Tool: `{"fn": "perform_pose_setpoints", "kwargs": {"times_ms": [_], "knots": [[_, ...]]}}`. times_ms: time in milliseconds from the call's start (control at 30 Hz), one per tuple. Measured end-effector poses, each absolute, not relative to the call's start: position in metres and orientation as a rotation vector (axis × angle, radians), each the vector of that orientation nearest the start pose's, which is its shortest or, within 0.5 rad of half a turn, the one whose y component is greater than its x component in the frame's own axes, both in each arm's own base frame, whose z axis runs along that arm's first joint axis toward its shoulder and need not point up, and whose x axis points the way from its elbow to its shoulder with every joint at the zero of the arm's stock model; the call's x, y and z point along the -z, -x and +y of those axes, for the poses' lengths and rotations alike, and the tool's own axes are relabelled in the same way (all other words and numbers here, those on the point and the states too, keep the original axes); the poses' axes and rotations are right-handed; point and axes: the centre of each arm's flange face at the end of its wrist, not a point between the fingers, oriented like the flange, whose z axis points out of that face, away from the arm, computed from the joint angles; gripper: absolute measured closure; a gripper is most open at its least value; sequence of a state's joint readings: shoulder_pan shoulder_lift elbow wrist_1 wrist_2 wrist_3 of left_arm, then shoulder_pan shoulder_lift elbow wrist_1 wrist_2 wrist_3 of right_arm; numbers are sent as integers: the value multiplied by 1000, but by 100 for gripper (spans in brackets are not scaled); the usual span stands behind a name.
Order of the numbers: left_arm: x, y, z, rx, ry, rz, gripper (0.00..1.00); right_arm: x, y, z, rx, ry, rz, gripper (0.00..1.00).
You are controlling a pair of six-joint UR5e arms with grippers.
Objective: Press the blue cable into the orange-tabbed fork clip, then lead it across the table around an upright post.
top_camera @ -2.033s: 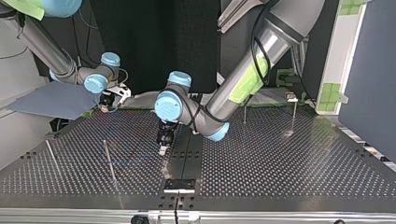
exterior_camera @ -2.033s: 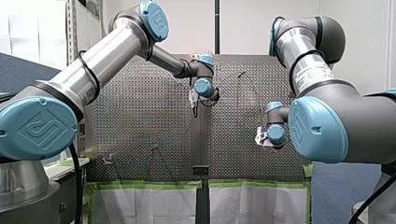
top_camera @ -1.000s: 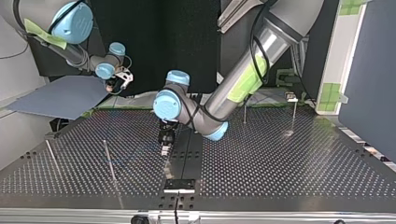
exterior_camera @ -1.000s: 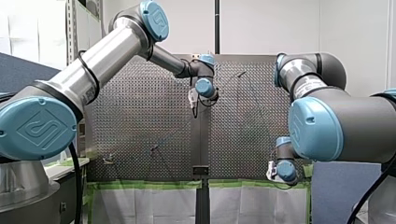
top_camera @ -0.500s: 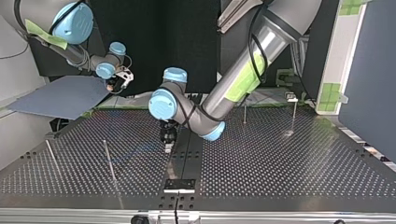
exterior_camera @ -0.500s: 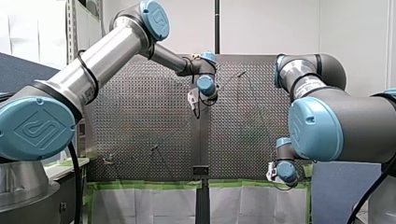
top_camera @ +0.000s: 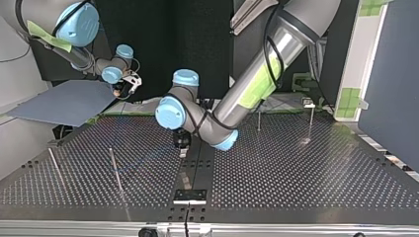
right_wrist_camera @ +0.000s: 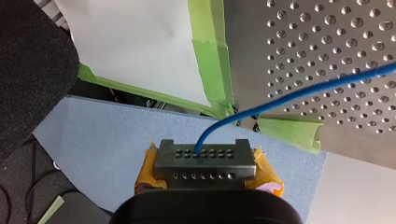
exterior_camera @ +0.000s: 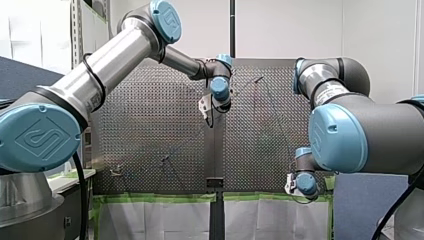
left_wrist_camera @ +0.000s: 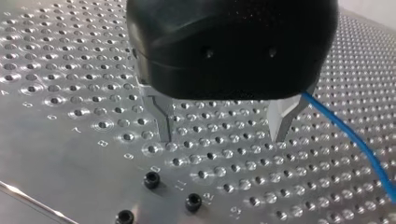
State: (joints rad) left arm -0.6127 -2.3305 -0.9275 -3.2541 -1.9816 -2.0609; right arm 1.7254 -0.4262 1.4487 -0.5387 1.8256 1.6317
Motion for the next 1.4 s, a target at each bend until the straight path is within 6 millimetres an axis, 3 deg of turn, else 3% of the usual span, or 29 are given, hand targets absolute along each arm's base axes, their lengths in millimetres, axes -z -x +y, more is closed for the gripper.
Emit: {"fn": "perform_pose_setpoints", "kwargs": {"times_ms": [367,800,1133,1400], "knots": [[-322,-545,-503,539,200,1887,0,128,-206,-607,-836,-1475,-1564,100],[-325,-523,-509,600,114,2012,0,127,-207,-607,-837,-1476,-1563,100],[-357,-505,-513,648,58,2001,0,127,-207,-608,-841,-1476,-1562,100],[-401,-477,-523,671,2,1929,0,127,-207,-608,-842,-1478,-1562,100]]}}
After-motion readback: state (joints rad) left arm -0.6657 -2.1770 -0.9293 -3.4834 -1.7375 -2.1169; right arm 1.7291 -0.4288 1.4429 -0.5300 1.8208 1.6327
